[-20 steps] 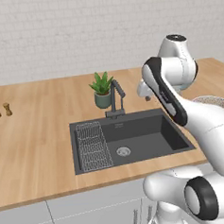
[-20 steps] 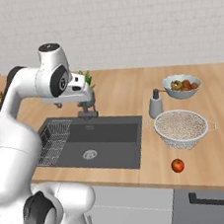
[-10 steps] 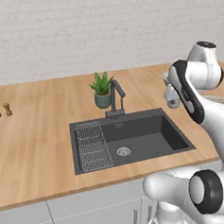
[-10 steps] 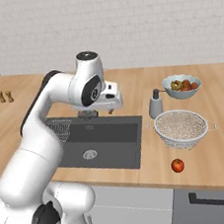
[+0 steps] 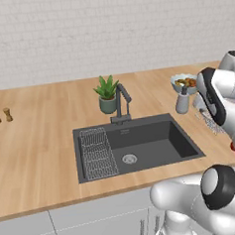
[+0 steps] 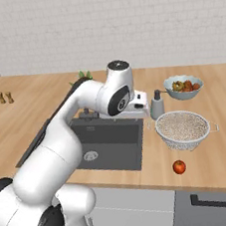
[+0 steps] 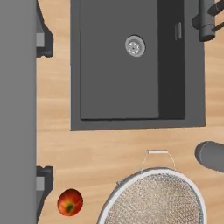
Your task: Put the colander in the sink, put the apple in the colander, and turn on the sink faucet and pour water over the colander.
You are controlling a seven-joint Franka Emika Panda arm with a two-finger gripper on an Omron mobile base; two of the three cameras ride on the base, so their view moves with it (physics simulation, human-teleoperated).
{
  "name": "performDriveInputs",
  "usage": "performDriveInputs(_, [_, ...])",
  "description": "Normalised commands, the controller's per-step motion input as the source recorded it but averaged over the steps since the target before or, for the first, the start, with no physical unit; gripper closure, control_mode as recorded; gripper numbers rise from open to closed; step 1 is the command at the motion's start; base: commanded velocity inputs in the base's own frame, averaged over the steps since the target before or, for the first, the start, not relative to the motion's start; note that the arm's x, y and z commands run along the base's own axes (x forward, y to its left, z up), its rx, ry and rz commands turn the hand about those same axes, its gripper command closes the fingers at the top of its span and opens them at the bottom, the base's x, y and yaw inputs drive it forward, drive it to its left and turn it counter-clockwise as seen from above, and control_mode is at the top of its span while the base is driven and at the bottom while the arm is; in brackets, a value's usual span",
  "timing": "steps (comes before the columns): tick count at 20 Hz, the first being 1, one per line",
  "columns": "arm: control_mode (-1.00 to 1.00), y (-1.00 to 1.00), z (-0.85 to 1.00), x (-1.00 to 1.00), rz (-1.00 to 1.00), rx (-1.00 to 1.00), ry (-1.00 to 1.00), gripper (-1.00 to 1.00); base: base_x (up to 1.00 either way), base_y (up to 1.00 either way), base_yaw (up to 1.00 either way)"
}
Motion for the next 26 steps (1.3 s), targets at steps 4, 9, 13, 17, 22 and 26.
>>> performDriveInputs(4, [-1.0,-0.46,-0.19,0.01,-0.11,0.0,0.01,-1.0,0.0,0.0,0.0])
performDriveInputs(9, [-1.0,-0.24,-0.06,0.0,-0.05,0.0,0.0,-1.0,0.0,0.0,0.0])
performDriveInputs(13, [-1.0,-0.09,-0.03,0.09,-0.1,0.0,0.01,-1.0,0.0,0.0,0.0])
performDriveInputs(17, [-1.0,-0.01,-0.03,0.19,-0.1,0.0,0.0,-1.0,0.0,0.0,0.0])
performDriveInputs(22, [-1.0,0.0,-0.22,0.39,-0.06,0.0,0.0,-1.0,0.0,0.0,0.0])
performDriveInputs(26, [-1.0,0.0,-0.32,0.5,-0.05,0.0,0.0,-1.0,0.0,0.0,0.0])
